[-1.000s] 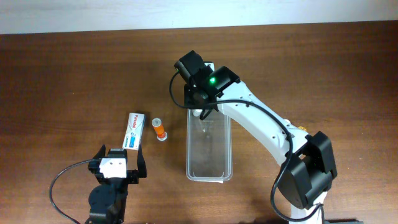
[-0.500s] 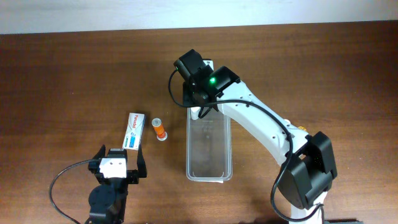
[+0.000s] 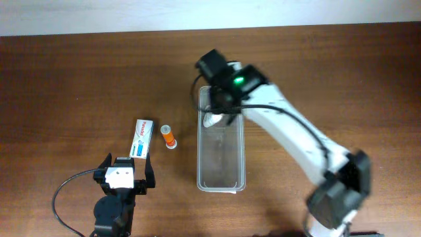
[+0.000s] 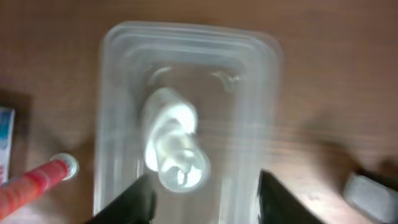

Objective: Pack container
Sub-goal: 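Open right gripper to release bottle and lift away, then move right gripper to dark white-capped bottle and grasp it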

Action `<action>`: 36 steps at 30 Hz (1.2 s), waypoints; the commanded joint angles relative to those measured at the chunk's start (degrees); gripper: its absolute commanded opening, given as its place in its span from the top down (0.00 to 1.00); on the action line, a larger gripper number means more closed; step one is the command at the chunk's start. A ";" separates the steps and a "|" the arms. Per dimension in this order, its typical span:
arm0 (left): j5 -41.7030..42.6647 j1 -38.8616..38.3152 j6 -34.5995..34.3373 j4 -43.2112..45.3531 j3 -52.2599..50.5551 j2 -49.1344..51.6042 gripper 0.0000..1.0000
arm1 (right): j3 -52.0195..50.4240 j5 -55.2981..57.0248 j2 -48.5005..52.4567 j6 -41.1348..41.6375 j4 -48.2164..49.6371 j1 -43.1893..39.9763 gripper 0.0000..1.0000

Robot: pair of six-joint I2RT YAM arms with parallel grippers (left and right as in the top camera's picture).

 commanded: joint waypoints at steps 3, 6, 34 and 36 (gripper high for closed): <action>0.42 0.24 0.90 0.17 -0.33 -0.44 0.01 | 2.71 2.51 -11.61 0.66 -7.87 -9.03 0.37; 0.42 0.24 0.92 0.17 -0.33 -0.44 0.01 | 2.69 -0.15 -12.66 -1.25 -12.00 -13.49 0.34; 0.42 0.24 0.90 0.17 -0.33 -0.44 0.01 | -23.71 -3.78 -10.56 -2.97 -6.80 -24.74 0.36; 0.42 0.24 0.92 0.17 -0.33 -0.44 0.01 | -25.55 -6.56 -10.56 -5.33 -4.90 -25.81 0.36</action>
